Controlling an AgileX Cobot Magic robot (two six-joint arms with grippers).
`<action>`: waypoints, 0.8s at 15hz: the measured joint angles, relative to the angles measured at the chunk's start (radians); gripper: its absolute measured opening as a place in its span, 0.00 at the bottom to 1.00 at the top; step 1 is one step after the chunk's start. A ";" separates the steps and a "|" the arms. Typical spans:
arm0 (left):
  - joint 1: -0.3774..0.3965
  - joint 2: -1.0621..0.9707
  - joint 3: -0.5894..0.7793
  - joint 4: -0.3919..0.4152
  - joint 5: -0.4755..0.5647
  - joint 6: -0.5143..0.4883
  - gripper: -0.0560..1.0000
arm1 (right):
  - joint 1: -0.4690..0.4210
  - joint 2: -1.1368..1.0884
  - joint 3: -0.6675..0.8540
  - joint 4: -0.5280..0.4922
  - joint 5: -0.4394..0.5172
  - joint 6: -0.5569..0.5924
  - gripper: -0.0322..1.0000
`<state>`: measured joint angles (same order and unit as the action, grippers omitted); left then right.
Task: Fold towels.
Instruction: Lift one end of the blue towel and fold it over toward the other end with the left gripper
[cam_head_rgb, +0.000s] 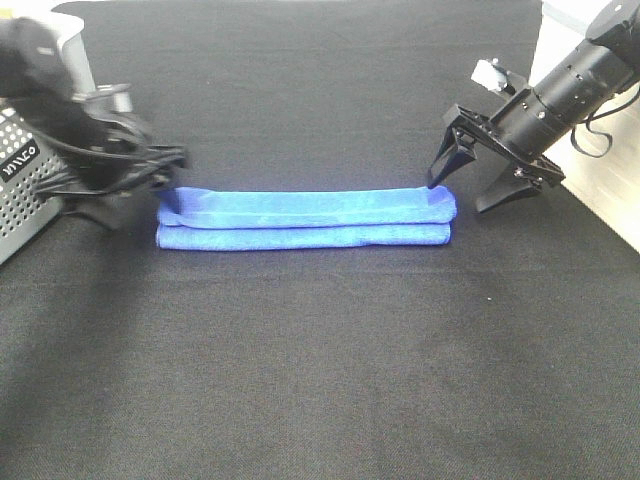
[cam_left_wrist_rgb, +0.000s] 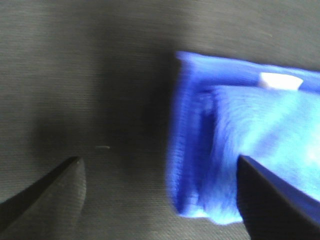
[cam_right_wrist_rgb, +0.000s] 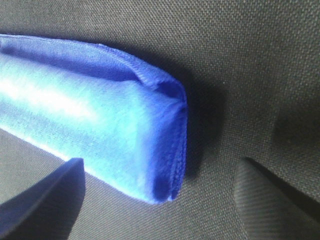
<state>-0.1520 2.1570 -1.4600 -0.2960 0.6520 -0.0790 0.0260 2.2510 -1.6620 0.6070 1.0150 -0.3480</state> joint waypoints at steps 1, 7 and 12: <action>0.002 0.000 0.000 -0.037 -0.003 0.049 0.78 | 0.000 0.000 0.000 -0.003 -0.004 0.000 0.78; 0.000 0.069 -0.003 -0.219 -0.028 0.201 0.74 | 0.000 0.000 0.000 -0.005 -0.008 0.000 0.78; -0.012 0.087 -0.004 -0.380 -0.069 0.338 0.49 | 0.000 0.000 0.000 -0.006 -0.008 0.000 0.78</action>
<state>-0.1640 2.2440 -1.4640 -0.6760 0.5830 0.2590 0.0260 2.2510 -1.6620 0.6010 1.0070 -0.3480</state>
